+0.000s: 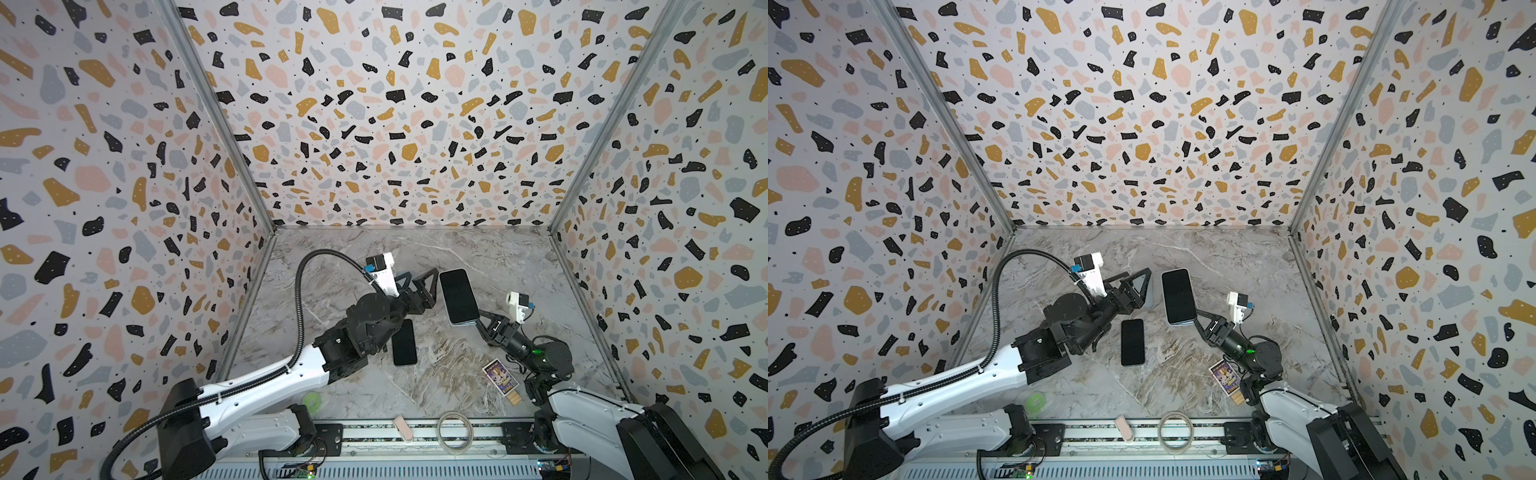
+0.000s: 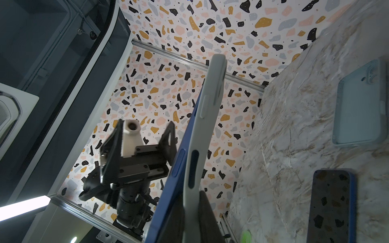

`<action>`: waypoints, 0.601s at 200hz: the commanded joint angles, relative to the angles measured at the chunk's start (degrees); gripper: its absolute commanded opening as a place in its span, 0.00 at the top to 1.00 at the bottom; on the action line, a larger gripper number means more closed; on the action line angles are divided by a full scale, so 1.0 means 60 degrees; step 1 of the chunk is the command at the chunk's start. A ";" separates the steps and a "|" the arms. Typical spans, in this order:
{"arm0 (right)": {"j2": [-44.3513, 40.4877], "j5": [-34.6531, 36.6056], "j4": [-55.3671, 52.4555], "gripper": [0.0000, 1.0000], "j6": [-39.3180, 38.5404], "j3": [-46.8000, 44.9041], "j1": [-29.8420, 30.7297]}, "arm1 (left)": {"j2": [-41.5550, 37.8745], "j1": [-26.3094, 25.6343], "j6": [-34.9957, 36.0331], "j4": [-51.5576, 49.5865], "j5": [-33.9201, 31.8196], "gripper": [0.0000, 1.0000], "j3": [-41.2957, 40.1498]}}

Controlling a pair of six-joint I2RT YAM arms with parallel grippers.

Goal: Take the phone out of the phone case
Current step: Remove the phone case from the phone.

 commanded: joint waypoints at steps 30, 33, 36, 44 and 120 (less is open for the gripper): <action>-0.0306 0.0120 0.0664 1.00 -0.0036 0.0068 -0.0031 | 0.0501 -0.2586 0.7471 -0.2106 -0.2851 0.14 0.1698; -0.0313 0.0113 0.0659 1.00 -0.0032 0.0067 -0.0020 | 0.0586 -0.2770 0.7792 -0.2119 -0.3117 0.14 0.1723; -0.0316 0.0110 0.0664 1.00 -0.0036 0.0063 -0.0019 | 0.0677 -0.2948 0.8084 -0.2133 -0.3363 0.14 0.1721; -0.0328 0.0113 0.0646 1.00 -0.0036 0.0077 -0.0022 | 0.0943 -0.3378 0.8782 -0.2205 -0.3915 0.14 0.1754; -0.0306 0.0102 0.0572 1.00 -0.0080 0.0100 -0.0019 | 0.2248 -0.4956 1.1493 -0.1194 -0.5772 0.16 0.1389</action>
